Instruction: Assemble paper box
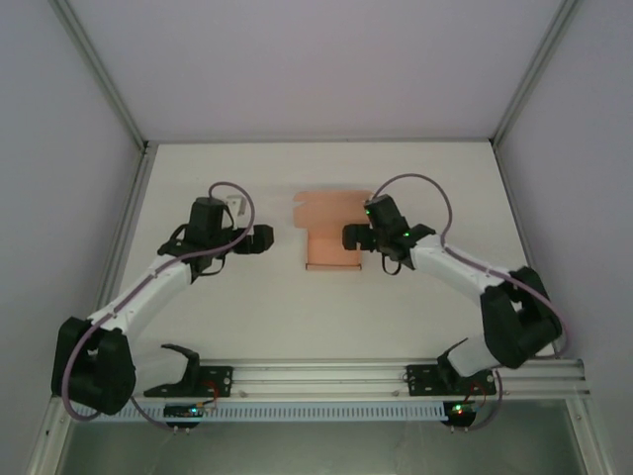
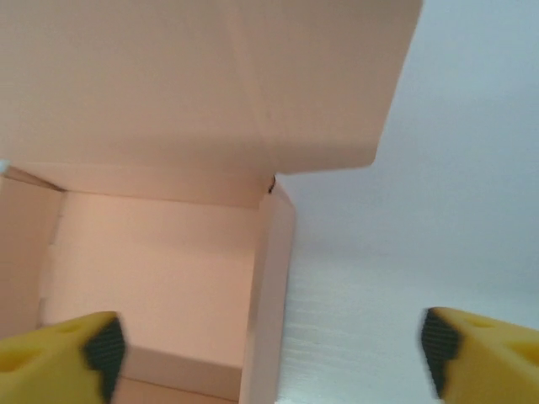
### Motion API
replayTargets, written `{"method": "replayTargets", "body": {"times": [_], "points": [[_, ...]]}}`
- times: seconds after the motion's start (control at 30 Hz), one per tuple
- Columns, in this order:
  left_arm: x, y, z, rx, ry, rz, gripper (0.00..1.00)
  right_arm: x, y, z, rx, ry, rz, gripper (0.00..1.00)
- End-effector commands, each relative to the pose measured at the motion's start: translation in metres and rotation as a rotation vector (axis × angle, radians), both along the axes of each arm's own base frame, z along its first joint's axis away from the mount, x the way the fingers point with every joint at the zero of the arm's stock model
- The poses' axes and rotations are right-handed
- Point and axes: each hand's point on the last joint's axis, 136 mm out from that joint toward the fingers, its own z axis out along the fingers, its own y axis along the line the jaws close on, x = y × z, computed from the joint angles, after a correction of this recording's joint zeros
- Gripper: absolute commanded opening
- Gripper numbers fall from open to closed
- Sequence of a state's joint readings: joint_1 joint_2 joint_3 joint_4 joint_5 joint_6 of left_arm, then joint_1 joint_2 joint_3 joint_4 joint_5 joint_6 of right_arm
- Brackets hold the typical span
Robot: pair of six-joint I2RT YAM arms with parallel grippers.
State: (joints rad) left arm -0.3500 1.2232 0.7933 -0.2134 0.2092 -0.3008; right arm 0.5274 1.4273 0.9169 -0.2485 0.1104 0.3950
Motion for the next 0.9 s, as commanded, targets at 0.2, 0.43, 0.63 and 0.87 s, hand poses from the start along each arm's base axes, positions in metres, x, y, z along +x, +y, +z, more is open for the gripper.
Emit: {"method": "replayTargets", "body": {"times": [0.2,0.43,0.63,0.87], "points": [[0.035,-0.053,0.033,0.039,-0.102,-0.315,1.0,0.011,-0.006,0.089,-0.069,-0.275,0.37,0.99],[0.051,-0.093,0.031,0.132,-0.099,-0.601,1.0,0.028,0.008,0.091,-0.122,-0.237,0.719,0.99],[0.039,-0.117,0.014,0.217,-0.097,-0.823,0.9,0.054,0.005,0.071,-0.149,-0.148,0.889,0.91],[0.057,-0.113,0.001,0.344,-0.068,-0.807,0.65,0.053,0.004,0.036,-0.166,0.019,1.088,0.62]]}}
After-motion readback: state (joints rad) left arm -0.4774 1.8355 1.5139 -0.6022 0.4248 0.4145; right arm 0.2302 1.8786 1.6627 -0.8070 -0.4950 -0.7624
